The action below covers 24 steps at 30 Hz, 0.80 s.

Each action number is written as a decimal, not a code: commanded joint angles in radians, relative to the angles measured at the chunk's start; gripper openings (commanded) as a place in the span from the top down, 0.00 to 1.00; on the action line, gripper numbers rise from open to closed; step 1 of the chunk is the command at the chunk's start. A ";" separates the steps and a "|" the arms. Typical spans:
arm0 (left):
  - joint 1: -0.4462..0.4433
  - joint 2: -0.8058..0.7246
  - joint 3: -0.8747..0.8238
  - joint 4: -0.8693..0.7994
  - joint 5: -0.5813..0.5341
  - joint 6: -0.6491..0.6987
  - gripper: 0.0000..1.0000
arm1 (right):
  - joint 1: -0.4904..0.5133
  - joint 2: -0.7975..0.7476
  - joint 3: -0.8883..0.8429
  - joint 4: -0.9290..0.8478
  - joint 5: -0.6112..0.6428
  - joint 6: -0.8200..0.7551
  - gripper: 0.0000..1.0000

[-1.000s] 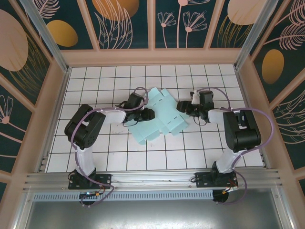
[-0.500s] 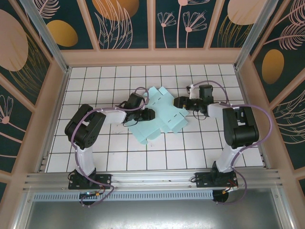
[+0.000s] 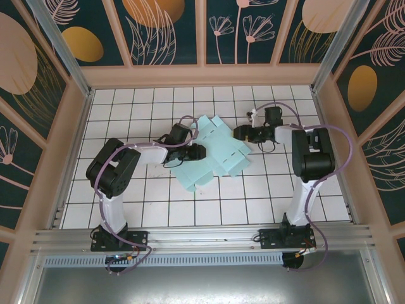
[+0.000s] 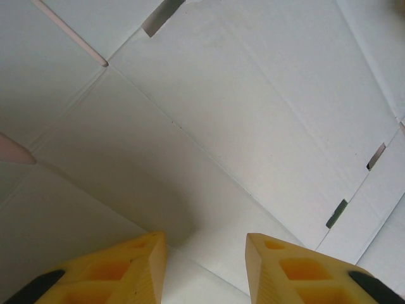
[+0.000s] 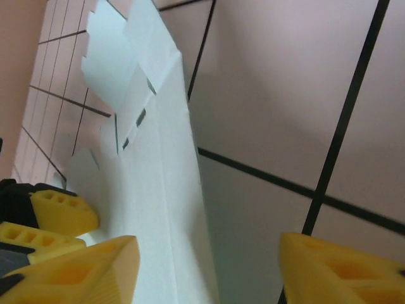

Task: Fold the paper box

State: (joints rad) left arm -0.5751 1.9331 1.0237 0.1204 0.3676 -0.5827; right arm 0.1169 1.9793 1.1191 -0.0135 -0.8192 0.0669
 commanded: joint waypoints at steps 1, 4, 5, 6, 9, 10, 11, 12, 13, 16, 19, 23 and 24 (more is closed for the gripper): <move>-0.004 0.076 -0.040 -0.091 -0.016 0.024 0.62 | 0.012 0.009 0.039 -0.062 -0.077 -0.039 0.51; -0.004 0.074 -0.040 -0.090 -0.013 0.024 0.62 | 0.013 -0.005 0.029 -0.048 -0.052 -0.038 0.73; -0.005 0.071 -0.042 -0.089 -0.015 0.024 0.62 | 0.014 -0.012 0.026 -0.041 -0.046 -0.039 0.79; -0.004 0.071 -0.043 -0.088 -0.015 0.024 0.62 | 0.013 -0.017 0.021 -0.036 -0.044 -0.042 0.84; -0.004 0.070 -0.045 -0.085 -0.014 0.023 0.62 | 0.014 -0.034 0.012 -0.030 -0.043 -0.051 0.99; -0.004 0.069 -0.045 -0.082 -0.014 0.021 0.61 | 0.014 -0.040 0.008 -0.028 -0.044 -0.055 1.00; -0.005 0.068 -0.045 -0.081 -0.013 0.020 0.61 | 0.013 -0.048 0.003 -0.024 -0.042 -0.057 1.00; -0.005 0.067 -0.046 -0.079 -0.013 0.019 0.61 | 0.015 -0.057 -0.004 -0.016 -0.029 -0.056 1.00; -0.004 0.064 -0.046 -0.076 -0.012 0.016 0.60 | 0.018 -0.073 -0.015 0.001 -0.001 -0.055 1.00; -0.005 0.042 -0.045 -0.066 -0.007 0.012 0.57 | 0.032 -0.132 -0.063 0.052 0.112 -0.052 1.00; -0.004 -0.019 -0.067 -0.037 -0.026 -0.005 0.44 | 0.061 -0.206 -0.128 0.118 0.260 -0.058 1.00; -0.001 -0.149 -0.125 0.078 -0.150 -0.068 0.30 | 0.110 -0.274 -0.176 0.152 0.482 -0.070 1.00; 0.001 -0.180 -0.146 0.106 -0.197 -0.081 0.27 | 0.122 -0.286 -0.184 0.153 0.537 -0.083 1.00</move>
State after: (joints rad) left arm -0.5842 1.8324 0.9264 0.1795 0.3019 -0.6136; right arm 0.2245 1.7420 0.9558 0.0669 -0.5175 0.0181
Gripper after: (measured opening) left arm 0.711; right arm 0.051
